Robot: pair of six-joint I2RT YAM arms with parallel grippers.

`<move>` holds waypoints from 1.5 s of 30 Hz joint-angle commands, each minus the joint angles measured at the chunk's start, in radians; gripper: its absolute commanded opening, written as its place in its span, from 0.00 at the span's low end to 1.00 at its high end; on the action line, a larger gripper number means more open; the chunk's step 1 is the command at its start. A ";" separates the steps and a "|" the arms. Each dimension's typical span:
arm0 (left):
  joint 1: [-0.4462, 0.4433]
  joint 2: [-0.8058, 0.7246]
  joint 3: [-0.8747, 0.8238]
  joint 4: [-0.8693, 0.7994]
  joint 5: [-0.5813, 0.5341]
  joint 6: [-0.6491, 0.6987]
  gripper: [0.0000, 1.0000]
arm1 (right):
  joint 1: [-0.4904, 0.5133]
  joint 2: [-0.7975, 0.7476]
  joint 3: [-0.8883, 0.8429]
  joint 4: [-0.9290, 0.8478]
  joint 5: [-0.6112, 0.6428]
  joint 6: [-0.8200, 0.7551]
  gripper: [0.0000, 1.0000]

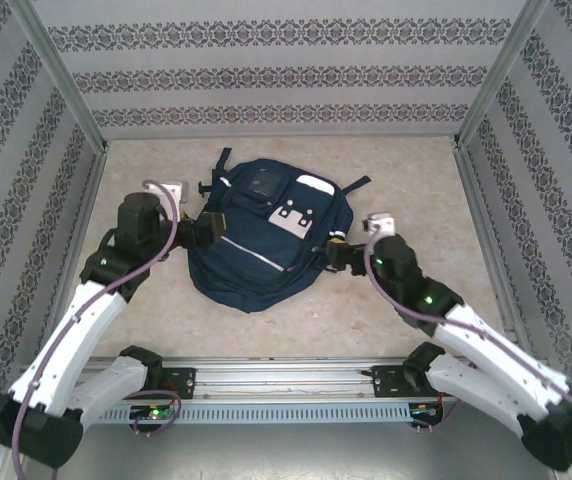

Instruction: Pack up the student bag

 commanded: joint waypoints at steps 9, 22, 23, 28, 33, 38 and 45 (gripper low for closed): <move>0.116 0.302 -0.444 0.919 -0.243 0.440 0.99 | -0.482 -0.011 -0.310 0.481 -0.097 -0.141 0.98; 0.294 0.685 -0.586 1.498 -0.067 0.259 0.99 | -0.601 0.739 -0.209 1.063 -0.245 -0.311 0.98; 0.294 0.657 -0.571 1.417 -0.060 0.261 0.99 | -0.610 0.807 -0.214 1.192 -0.237 -0.289 0.98; 0.320 0.673 -0.555 1.416 -0.004 0.244 0.99 | -0.617 0.784 -0.196 1.129 -0.204 -0.271 0.98; 0.320 0.676 -0.551 1.417 -0.003 0.249 0.99 | -0.609 0.774 -0.180 1.083 -0.195 -0.282 0.98; 0.320 0.673 -0.534 1.375 -0.033 0.237 0.99 | -0.608 0.773 -0.180 1.081 -0.193 -0.284 0.98; 0.320 0.673 -0.519 1.348 -0.025 0.241 0.99 | -0.608 0.774 -0.179 1.081 -0.194 -0.284 0.98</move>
